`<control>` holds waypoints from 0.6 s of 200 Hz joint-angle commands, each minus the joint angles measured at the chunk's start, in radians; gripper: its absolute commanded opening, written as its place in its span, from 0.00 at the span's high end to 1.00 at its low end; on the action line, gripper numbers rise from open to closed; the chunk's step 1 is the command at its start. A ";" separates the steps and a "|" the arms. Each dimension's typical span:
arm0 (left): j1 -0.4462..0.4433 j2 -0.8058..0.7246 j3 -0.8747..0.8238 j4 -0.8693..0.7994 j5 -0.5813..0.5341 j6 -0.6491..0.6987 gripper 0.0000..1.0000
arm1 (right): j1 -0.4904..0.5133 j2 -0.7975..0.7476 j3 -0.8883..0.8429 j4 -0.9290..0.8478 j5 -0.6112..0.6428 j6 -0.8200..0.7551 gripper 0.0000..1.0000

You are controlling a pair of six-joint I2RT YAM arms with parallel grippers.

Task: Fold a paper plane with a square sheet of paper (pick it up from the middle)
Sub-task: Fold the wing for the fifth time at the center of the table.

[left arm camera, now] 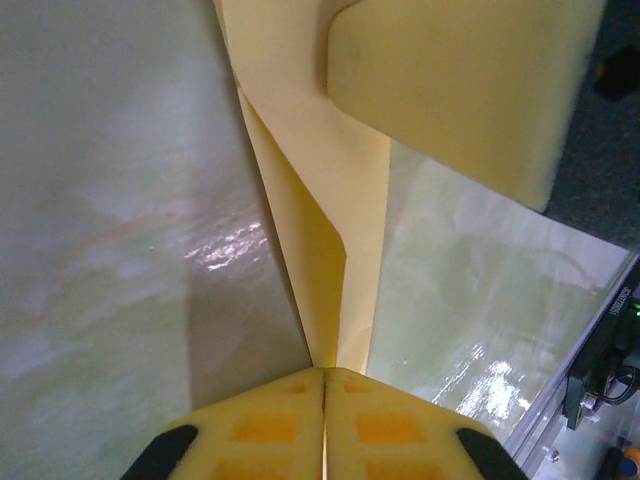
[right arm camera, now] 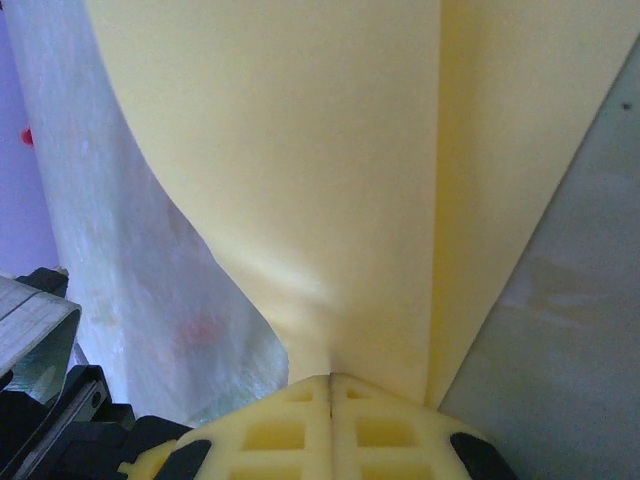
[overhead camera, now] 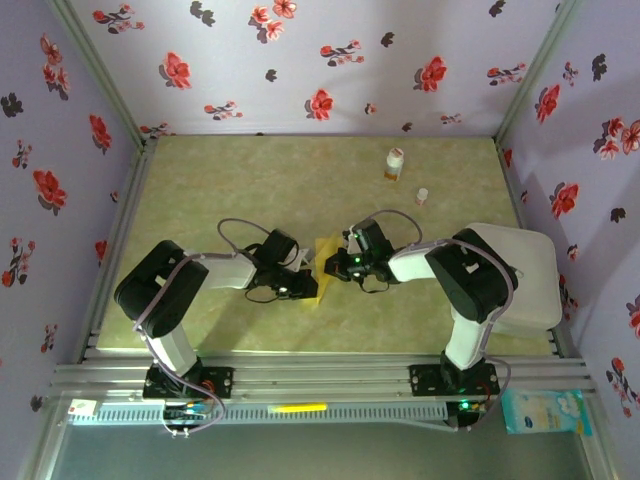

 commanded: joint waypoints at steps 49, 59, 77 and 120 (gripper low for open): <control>-0.012 -0.106 -0.057 -0.075 -0.125 -0.024 0.97 | -0.013 0.025 -0.006 -0.024 0.064 0.004 0.98; -0.010 -0.138 -0.063 -0.063 -0.136 -0.034 0.96 | -0.013 0.025 -0.003 -0.025 0.062 0.003 0.98; -0.010 -0.181 -0.065 -0.027 -0.132 -0.058 0.98 | -0.013 0.025 -0.002 -0.025 0.063 0.004 0.98; -0.027 -0.164 -0.018 0.096 0.019 -0.113 0.98 | -0.012 0.032 -0.001 -0.017 0.062 0.010 0.98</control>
